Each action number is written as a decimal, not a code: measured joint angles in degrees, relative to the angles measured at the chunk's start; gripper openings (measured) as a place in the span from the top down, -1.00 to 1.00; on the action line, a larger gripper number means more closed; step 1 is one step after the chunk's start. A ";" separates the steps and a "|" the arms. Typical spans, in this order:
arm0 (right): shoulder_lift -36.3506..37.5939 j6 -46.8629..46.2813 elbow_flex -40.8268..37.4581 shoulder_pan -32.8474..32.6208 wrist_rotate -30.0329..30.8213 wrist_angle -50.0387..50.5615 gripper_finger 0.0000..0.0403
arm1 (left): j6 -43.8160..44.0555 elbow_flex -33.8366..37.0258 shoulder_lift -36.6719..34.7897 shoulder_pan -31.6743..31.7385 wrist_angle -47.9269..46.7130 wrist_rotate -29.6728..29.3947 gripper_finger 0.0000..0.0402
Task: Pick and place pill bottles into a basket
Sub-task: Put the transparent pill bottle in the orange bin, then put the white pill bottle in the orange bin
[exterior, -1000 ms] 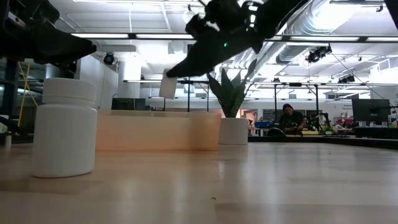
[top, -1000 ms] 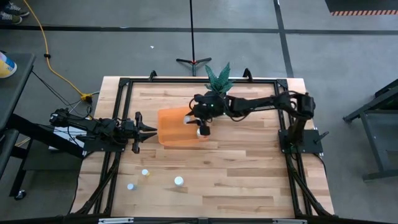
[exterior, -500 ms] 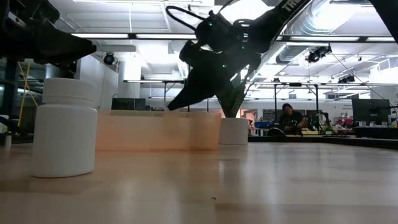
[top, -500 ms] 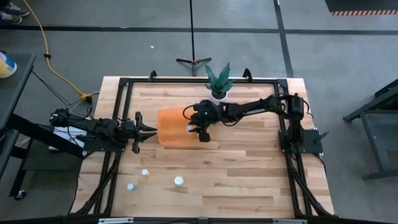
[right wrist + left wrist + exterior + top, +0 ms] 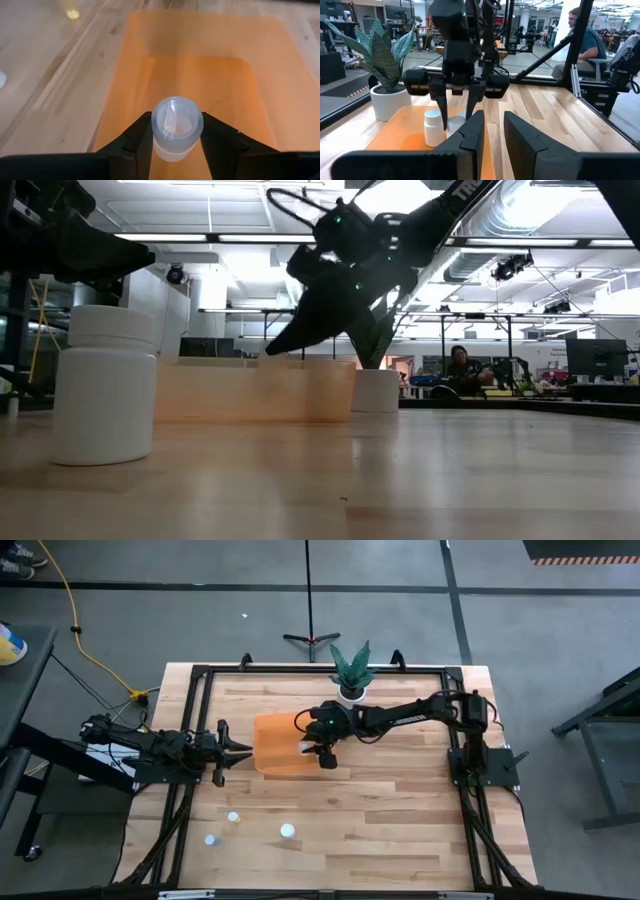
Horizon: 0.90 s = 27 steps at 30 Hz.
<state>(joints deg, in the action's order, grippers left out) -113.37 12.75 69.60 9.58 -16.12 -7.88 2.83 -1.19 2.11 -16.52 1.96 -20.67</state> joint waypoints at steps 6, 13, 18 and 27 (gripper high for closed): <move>-1.83 0.33 -0.02 0.00 -0.54 -0.68 0.32 | 0.00 0.00 0.00 0.00 0.01 0.01 0.46; -1.83 0.15 -0.02 0.00 -0.47 -0.54 0.28 | 0.00 0.00 0.00 -0.01 0.00 0.00 0.46; -1.83 -1.08 -0.02 0.00 -0.08 -1.13 0.16 | 0.00 0.00 0.00 0.00 -0.02 0.00 0.46; -1.31 -3.12 1.94 0.00 0.42 -0.65 0.00 | 0.00 0.00 -0.01 0.01 -0.02 0.00 0.46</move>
<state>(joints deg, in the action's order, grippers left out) -114.67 9.63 71.54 9.58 -15.71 -8.53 2.83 -1.19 2.09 -16.51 1.93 -20.66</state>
